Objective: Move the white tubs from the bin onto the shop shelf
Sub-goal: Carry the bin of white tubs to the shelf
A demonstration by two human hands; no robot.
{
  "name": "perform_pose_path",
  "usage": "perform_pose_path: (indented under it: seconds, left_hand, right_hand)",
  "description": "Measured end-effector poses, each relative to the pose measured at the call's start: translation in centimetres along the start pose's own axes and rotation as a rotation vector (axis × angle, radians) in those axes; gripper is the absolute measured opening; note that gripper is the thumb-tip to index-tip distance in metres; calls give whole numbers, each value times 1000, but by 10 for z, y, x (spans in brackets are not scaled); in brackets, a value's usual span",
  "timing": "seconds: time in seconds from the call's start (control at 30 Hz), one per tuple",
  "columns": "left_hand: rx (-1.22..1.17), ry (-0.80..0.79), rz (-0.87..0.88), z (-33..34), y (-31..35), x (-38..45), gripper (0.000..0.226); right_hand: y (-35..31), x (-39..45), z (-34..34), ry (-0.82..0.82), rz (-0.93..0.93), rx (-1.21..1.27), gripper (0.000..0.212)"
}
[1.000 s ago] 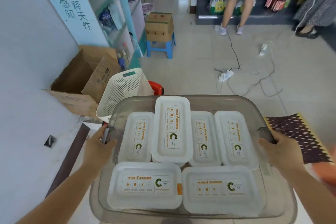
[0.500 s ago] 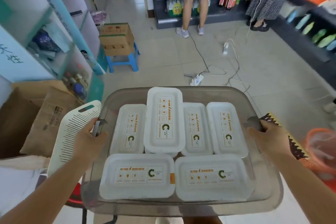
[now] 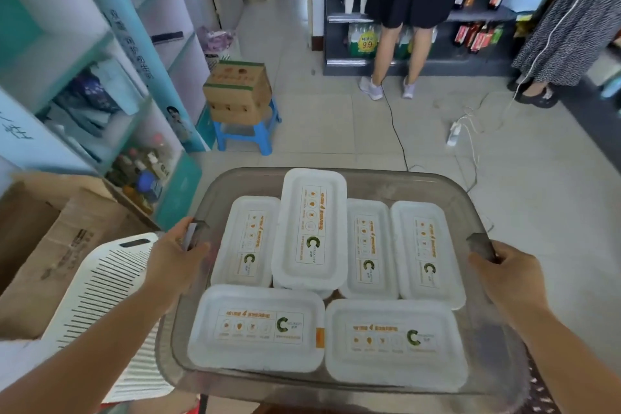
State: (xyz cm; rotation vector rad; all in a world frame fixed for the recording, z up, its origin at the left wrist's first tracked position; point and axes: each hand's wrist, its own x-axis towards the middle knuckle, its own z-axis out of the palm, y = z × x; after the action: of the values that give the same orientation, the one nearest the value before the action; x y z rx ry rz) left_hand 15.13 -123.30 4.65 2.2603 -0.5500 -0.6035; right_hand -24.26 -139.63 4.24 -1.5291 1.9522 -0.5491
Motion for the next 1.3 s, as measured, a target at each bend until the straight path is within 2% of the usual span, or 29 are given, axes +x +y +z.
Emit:
perform_pose_path:
  seconds: [0.07, 0.2, 0.43, 0.57, 0.7, 0.9, 1.0, 1.3]
  left_hand:
    - [-22, 4, -10, 10, 16, 18, 49]
    - [-20, 10, -22, 23, 38, 64, 54]
    - [-47, -7, -74, 39, 71, 175, 57]
    - [-51, -5, -36, 40, 99, 238, 55]
    - [-63, 14, -51, 37, 126, 303, 53]
    - [-52, 50, -45, 43, 160, 379, 52]
    - [-54, 72, -69, 51, 172, 420, 47]
    - [16, 183, -163, 81, 217, 524, 53]
  right_hand:
    - [-14, 27, 1, -8, -14, 3, 18]
    - [-47, 74, 15, -26, -33, 20, 8]
    - [-114, 154, 60, -56, -9, 23, 14]
    - [-159, 193, 87, -50, 6, 29, 15]
    - [-207, 234, 111, -46, -29, 44, 8]
    - [-270, 311, 152, -47, -85, 30, 14]
    - [-298, 356, 176, -79, -94, 34, 20]
    - [-403, 494, 239, -246, -186, 32, 7]
